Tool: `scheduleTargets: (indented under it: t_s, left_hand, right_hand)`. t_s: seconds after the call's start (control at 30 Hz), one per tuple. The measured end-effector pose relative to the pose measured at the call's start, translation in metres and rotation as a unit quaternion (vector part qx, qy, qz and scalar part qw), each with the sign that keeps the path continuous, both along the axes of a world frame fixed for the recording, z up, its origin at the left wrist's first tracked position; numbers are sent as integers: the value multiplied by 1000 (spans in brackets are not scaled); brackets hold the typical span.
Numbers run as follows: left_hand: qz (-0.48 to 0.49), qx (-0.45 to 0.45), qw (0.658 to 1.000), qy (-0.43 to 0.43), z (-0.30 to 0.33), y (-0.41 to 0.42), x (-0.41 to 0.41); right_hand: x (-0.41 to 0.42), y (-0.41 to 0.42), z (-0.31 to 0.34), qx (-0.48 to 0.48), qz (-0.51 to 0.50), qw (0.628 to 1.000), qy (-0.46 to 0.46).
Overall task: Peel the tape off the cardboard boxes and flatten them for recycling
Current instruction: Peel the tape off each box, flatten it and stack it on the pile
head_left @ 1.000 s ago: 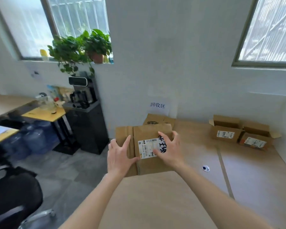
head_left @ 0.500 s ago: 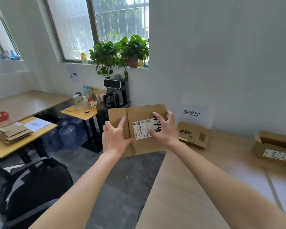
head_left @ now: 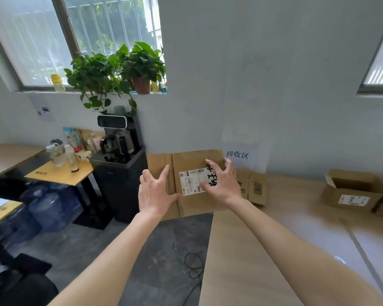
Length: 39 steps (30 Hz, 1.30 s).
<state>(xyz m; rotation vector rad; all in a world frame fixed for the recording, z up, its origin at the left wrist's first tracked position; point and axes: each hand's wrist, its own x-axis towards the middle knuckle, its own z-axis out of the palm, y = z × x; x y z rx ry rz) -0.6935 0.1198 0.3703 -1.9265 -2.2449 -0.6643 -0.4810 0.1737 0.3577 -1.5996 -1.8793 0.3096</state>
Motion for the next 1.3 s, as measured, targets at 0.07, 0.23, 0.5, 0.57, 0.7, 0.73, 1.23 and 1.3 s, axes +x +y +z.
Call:
scheduleTargets:
  t_s: [0.07,0.23,0.5,0.57,0.7,0.73,1.23,1.3]
  left_hand:
    - [-28,-10,1000,-9,-6,20,17]
    - [-117,-38,992,-5,-29,68,71]
    - [-233,-116,965,-29,-103,156,162]
    - [-252,-137,958,-26,-129,183,177]
    - [-281,-179,942,-31,-186,248,199]
    - [-287,-190,938,-33,-201,265,203]
    - [-258,-173,948,-69,-368,522,247]
    - [-246,-180,950,-59,-390,545,254]
  right_hand:
    - [20,10,-7,-10,-26,1000,-1]
    - [79,21,-34,-53,-103,993,8]
    - [167,54,-93,-137,-212,968,8]
    - [177,69,-116,-162,-234,959,1]
    - [190,117,-165,-188,-277,942,4]
    - [193,133,-177,-192,-286,939,2]
    - [239,411,-347,-207,-277,938,-12]
    - [246,438,-368,-223,-269,937,-25]
